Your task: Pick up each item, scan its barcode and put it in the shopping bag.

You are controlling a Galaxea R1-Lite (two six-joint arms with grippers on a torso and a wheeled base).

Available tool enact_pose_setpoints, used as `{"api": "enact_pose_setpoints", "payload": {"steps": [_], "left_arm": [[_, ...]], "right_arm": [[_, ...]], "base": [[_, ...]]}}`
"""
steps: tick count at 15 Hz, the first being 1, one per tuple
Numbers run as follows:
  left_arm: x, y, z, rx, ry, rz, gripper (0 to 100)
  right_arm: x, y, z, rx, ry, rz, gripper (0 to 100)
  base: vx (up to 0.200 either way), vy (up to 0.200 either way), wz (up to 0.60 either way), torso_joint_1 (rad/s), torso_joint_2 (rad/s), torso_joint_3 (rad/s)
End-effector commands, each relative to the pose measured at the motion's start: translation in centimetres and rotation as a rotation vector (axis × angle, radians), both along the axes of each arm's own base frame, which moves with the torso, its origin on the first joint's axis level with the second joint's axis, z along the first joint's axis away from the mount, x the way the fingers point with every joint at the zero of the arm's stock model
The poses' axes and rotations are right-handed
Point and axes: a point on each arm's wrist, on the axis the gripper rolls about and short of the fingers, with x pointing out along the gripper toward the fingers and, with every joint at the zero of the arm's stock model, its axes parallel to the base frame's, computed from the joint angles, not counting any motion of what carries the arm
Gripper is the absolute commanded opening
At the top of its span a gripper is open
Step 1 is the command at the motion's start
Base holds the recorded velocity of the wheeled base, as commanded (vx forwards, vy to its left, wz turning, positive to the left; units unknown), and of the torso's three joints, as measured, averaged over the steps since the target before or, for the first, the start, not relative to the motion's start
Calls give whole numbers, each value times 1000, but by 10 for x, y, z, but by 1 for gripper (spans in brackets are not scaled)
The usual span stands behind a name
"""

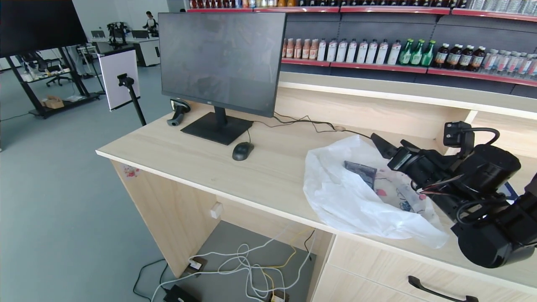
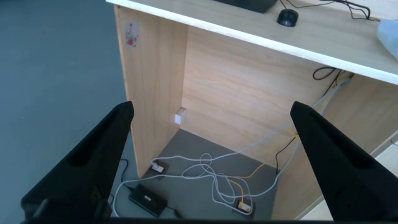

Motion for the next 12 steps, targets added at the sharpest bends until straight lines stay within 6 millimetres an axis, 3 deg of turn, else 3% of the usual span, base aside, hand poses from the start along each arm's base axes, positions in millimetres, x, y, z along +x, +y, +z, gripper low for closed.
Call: {"api": "enact_pose_setpoints", "payload": {"steps": [1,4,7,12], "left_arm": [[0,0,0,0,-1,1,100],[0,0,0,0,1,2,100],[0,0,0,0,-1,1,100],[0,0,0,-2,1,2,100]], "right_arm": [[-7,-14,31,-33,-113,-54,100],[-35,-13,67,-138,-245,-79,100],[-76,2,65,-248,-247,-40,100],[-87,8,70,-305,-287,-19,100]], "base": [[0,0,0,0,0,0],[0,0,0,0,0,0],[0,0,0,0,0,0],[0,0,0,0,0,0]]}}
